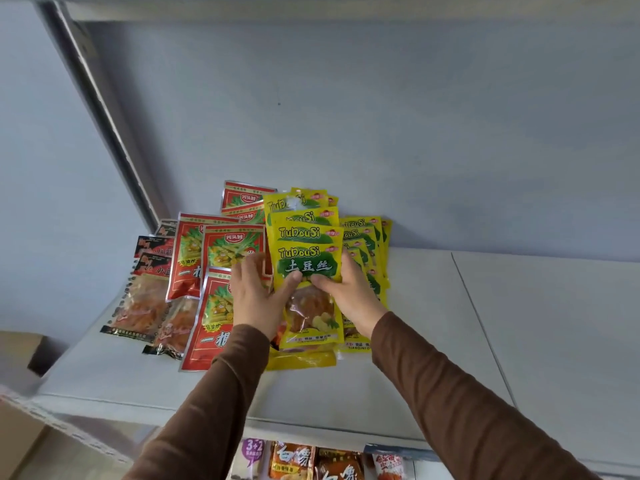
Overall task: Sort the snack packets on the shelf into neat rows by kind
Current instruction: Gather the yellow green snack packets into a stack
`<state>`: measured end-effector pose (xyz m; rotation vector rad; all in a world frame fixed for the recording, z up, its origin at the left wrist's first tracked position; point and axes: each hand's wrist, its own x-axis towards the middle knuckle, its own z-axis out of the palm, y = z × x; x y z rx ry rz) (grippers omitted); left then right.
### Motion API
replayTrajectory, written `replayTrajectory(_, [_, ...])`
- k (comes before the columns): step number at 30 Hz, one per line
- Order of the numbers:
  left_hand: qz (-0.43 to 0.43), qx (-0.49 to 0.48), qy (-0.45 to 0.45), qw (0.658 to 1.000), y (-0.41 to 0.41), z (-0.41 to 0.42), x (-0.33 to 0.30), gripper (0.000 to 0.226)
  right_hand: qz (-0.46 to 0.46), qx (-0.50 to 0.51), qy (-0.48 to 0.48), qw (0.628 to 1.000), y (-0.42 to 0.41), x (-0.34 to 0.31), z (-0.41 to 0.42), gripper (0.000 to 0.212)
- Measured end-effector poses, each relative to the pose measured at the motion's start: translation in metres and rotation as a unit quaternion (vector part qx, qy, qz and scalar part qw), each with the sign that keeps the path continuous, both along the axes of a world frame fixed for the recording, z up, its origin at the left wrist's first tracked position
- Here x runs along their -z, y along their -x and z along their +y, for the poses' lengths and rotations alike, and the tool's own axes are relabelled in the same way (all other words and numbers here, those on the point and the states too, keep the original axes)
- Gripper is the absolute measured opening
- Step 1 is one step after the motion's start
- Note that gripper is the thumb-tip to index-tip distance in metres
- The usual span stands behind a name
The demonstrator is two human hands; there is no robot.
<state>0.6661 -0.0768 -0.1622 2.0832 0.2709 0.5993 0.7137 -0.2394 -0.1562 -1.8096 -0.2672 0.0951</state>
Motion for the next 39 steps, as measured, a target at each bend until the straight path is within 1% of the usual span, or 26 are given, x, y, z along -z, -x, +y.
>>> replayTrajectory(2, [0.003, 0.051, 0.100, 0.994, 0.005, 0.000, -0.010, 0.099, 0.013, 0.005, -0.058, 0.998, -0.001, -0.007, -0.006, 0.087])
replayTrajectory(3, [0.018, 0.094, 0.167, 0.981, 0.007, 0.001, -0.016, 0.110, 0.020, -0.005, -0.099, 0.995, -0.001, -0.011, -0.010, 0.084])
replayTrajectory(4, [0.041, 0.141, 0.228, 0.963, 0.009, 0.001, -0.022, 0.116, 0.026, -0.022, -0.136, 0.990, -0.001, -0.015, -0.013, 0.080])
replayTrajectory(5, [0.072, 0.185, 0.278, 0.940, 0.011, 0.001, -0.026, 0.116, 0.028, -0.039, -0.159, 0.986, -0.001, -0.020, -0.015, 0.076])
replayTrajectory(6, [0.105, 0.222, 0.324, 0.914, 0.013, 0.001, -0.029, 0.113, 0.024, -0.049, -0.163, 0.985, 0.001, -0.023, -0.016, 0.071])
replayTrajectory(8, [0.147, 0.254, 0.402, 0.867, 0.016, -0.003, -0.032, 0.107, 0.000, -0.038, -0.127, 0.991, 0.006, -0.029, -0.011, 0.061])
replayTrajectory(9, [0.154, 0.252, 0.424, 0.856, 0.017, -0.006, -0.033, 0.102, -0.014, -0.021, -0.105, 0.994, 0.009, -0.030, -0.006, 0.059])
replayTrajectory(12, [0.116, 0.245, 0.449, 0.851, 0.017, -0.010, -0.028, 0.079, -0.037, 0.013, -0.050, 0.998, 0.018, -0.030, 0.005, 0.065])
replayTrajectory(14, [0.090, 0.216, 0.487, 0.841, 0.021, -0.006, -0.024, 0.063, -0.016, -0.018, -0.020, 1.000, 0.024, -0.030, 0.010, 0.071])
replayTrajectory(16, [0.087, 0.187, 0.520, 0.829, 0.026, 0.006, -0.018, 0.058, 0.027, -0.075, 0.016, 0.997, 0.026, -0.033, 0.013, 0.075])
replayTrajectory(17, [0.086, 0.178, 0.528, 0.826, 0.028, 0.012, -0.015, 0.057, 0.041, -0.104, 0.029, 0.993, 0.024, -0.035, 0.012, 0.073])
replayTrajectory(19, [0.074, 0.161, 0.536, 0.825, 0.034, 0.028, -0.011, 0.054, 0.049, -0.136, 0.032, 0.989, 0.017, -0.038, 0.009, 0.060])
replayTrajectory(21, [0.059, 0.147, 0.535, 0.830, 0.038, 0.043, -0.010, 0.050, 0.044, -0.095, 0.017, 0.994, 0.005, -0.038, 0.004, 0.046])
replayTrajectory(23, [0.048, 0.137, 0.526, 0.838, 0.042, 0.053, -0.009, 0.048, 0.033, -0.008, 0.022, 0.999, -0.017, -0.036, -0.002, 0.043])
replayTrajectory(24, [0.043, 0.136, 0.524, 0.840, 0.044, 0.056, -0.010, 0.045, 0.033, 0.030, 0.033, 0.998, -0.031, -0.035, -0.004, 0.046])
replayTrajectory(26, [0.037, 0.134, 0.525, 0.840, 0.047, 0.057, -0.010, 0.042, 0.061, 0.071, 0.053, 0.994, -0.057, -0.035, -0.004, 0.056])
replayTrajectory(28, [0.033, 0.135, 0.525, 0.840, 0.050, 0.056, -0.008, 0.048, 0.098, 0.081, 0.073, 0.989, -0.078, -0.038, 0.002, 0.067])
replayTrajectory(30, [0.031, 0.136, 0.525, 0.839, 0.052, 0.055, -0.007, 0.052, 0.114, 0.085, 0.111, 0.984, -0.094, -0.042, 0.011, 0.080])
replayTrajectory(31, [0.029, 0.135, 0.526, 0.839, 0.053, 0.055, -0.005, 0.052, 0.116, 0.085, 0.137, 0.980, -0.099, -0.045, 0.015, 0.088])
replayTrajectory(34, [0.024, 0.131, 0.525, 0.840, 0.055, 0.055, -0.004, 0.051, 0.143, 0.067, 0.186, 0.970, -0.106, -0.053, 0.029, 0.125])
replayTrajectory(35, [0.024, 0.131, 0.525, 0.841, 0.055, 0.055, -0.003, 0.051, 0.153, 0.057, 0.206, 0.965, -0.106, -0.055, 0.033, 0.134])
replayTrajectory(37, [0.027, 0.129, 0.526, 0.840, 0.055, 0.055, -0.002, 0.050, 0.168, 0.040, 0.246, 0.954, -0.104, -0.055, 0.039, 0.141])
replayTrajectory(38, [0.029, 0.127, 0.527, 0.840, 0.055, 0.055, -0.002, 0.049, 0.175, 0.033, 0.241, 0.954, -0.103, -0.055, 0.041, 0.141])
replayTrajectory(39, [0.030, 0.126, 0.529, 0.839, 0.055, 0.055, -0.001, 0.048, 0.182, 0.028, 0.211, 0.960, -0.102, -0.054, 0.043, 0.139])
